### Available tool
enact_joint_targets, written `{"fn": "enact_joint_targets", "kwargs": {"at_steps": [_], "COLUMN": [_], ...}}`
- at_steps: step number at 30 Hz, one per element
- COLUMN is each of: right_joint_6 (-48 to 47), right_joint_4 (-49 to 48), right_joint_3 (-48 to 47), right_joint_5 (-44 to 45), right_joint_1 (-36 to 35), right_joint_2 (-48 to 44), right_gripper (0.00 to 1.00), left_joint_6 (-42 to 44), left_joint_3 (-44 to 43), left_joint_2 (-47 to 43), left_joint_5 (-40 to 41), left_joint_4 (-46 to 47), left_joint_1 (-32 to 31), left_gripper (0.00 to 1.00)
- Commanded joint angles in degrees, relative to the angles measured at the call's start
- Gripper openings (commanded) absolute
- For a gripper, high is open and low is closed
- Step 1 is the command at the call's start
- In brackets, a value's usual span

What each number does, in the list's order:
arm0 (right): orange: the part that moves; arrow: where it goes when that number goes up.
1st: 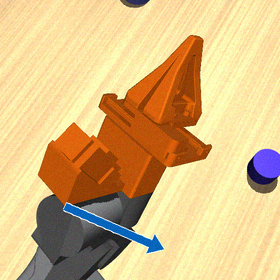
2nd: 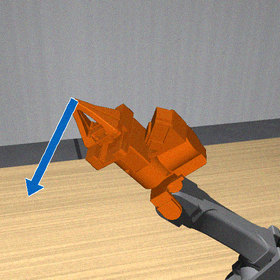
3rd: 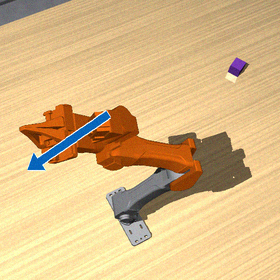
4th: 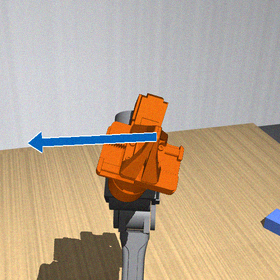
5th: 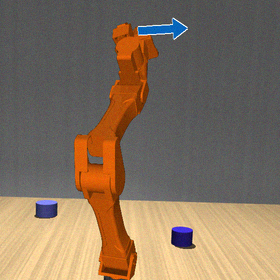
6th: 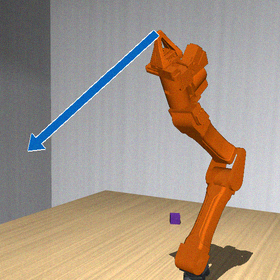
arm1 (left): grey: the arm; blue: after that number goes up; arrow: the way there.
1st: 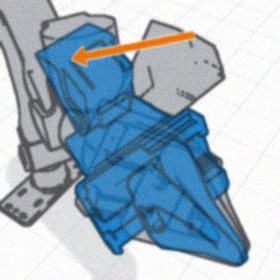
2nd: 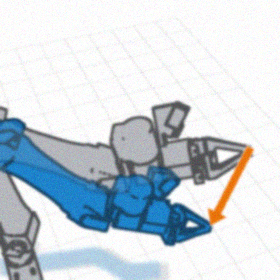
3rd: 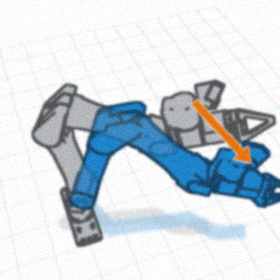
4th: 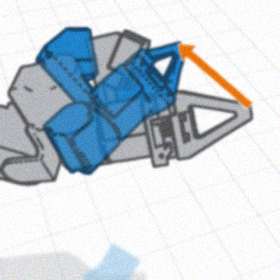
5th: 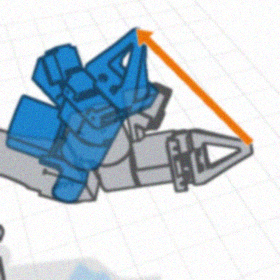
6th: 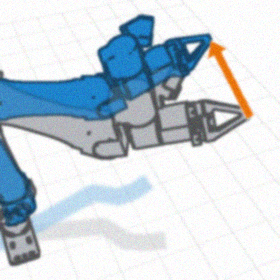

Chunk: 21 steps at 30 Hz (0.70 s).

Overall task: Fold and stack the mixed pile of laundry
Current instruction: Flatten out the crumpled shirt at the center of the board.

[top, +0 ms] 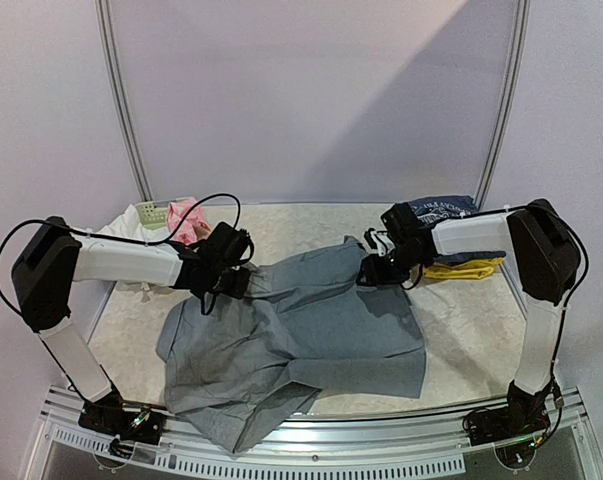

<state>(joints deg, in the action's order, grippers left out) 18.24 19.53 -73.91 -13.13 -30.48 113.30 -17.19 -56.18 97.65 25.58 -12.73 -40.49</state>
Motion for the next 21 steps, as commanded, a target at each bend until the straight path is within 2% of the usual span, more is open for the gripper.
{"fn": "enact_joint_targets", "kwargs": {"at_steps": [1, 7, 10, 14, 21], "right_joint_6": [3.2, 4.7, 5.8, 7.6, 11.0], "right_joint_4": [-2.8, -3.3, -3.3, -2.9, -3.0], "right_joint_3": [4.8, 9.8, 12.3, 16.5, 24.1], "right_joint_5": [0.3, 3.2, 4.9, 7.6, 10.6], "right_joint_1": [-2.2, -3.8, -4.5, -5.1, -6.5], "right_joint_2": [-3.8, -6.8, -7.6, -8.6, -12.2], "right_gripper": [0.56, 0.55, 0.52, 0.49, 0.49], "left_joint_6": [-0.6, -1.1, -0.9, -1.9, -4.7], "left_joint_3": [1.3, 4.3, 6.0, 7.6, 10.3], "left_joint_2": [0.4, -2.1, -3.5, -4.4, -3.8], "left_joint_5": [-3.2, -3.9, -3.5, -2.5, -1.9], "left_joint_4": [-0.1, 0.2, 0.3, 0.1, 0.5], "left_joint_1": [0.3, -1.3, -2.8, -4.6, -8.3], "left_gripper": [0.05, 0.38, 0.49, 0.55, 0.56]}}
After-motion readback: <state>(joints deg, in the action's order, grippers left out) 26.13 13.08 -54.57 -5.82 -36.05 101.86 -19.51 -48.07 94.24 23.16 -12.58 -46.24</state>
